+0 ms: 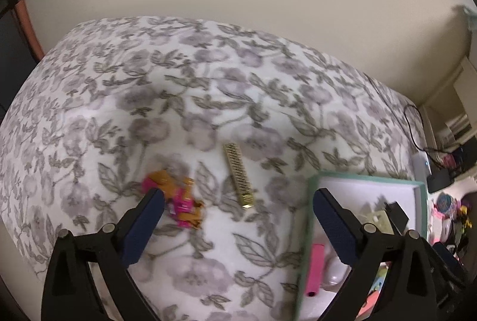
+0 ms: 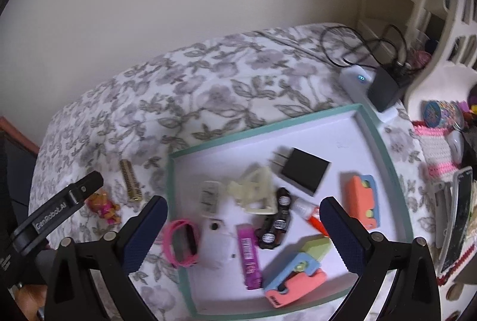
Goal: Organize rigid objects
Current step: 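Move both tools from the tray back over the remaining items, then grasp gold patterned strip with right gripper while left gripper grasps pink-haired figure, then carry pink-haired figure with left tool while right tool carries gold strip to tray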
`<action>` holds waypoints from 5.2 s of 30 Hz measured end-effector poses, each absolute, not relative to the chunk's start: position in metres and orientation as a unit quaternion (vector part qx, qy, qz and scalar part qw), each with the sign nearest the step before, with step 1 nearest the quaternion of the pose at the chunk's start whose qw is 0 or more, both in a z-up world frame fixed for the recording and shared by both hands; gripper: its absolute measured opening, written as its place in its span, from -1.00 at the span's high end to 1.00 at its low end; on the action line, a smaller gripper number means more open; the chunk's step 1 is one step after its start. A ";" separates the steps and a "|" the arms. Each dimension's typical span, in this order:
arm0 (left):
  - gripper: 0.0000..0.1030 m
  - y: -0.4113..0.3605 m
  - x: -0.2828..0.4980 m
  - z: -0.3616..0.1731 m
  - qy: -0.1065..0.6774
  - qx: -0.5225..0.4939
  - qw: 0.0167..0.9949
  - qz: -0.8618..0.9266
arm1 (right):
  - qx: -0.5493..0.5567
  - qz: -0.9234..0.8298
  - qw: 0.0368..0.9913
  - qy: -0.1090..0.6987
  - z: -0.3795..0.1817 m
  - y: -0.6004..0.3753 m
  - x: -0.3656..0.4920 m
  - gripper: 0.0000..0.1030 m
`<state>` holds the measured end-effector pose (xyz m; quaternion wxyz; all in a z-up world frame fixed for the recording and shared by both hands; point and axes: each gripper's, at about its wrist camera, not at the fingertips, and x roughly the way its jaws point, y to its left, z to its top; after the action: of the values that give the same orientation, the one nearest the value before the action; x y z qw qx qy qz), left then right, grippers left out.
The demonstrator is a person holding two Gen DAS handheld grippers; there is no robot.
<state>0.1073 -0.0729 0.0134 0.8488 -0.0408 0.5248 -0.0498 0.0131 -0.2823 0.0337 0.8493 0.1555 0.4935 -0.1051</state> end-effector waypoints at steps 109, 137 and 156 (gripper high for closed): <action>-0.24 -0.040 0.119 -0.026 0.583 -0.107 0.792 -0.146 | 0.101 0.000 0.849 0.519 -0.005 -0.174 0.045 0.67; -0.24 -0.146 0.021 0.019 0.544 -0.002 0.793 -0.275 | 0.217 -0.110 0.852 0.463 0.052 -0.309 -0.046 0.67; -0.25 -0.171 0.010 0.002 0.568 0.049 0.771 -0.283 | 0.195 -0.151 0.829 0.503 0.033 -0.324 -0.045 0.67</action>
<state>0.0100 -0.1710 0.0018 0.7712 0.0491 0.5683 -0.2826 -0.0446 -0.3242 0.0330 0.8287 0.1948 0.5026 -0.1507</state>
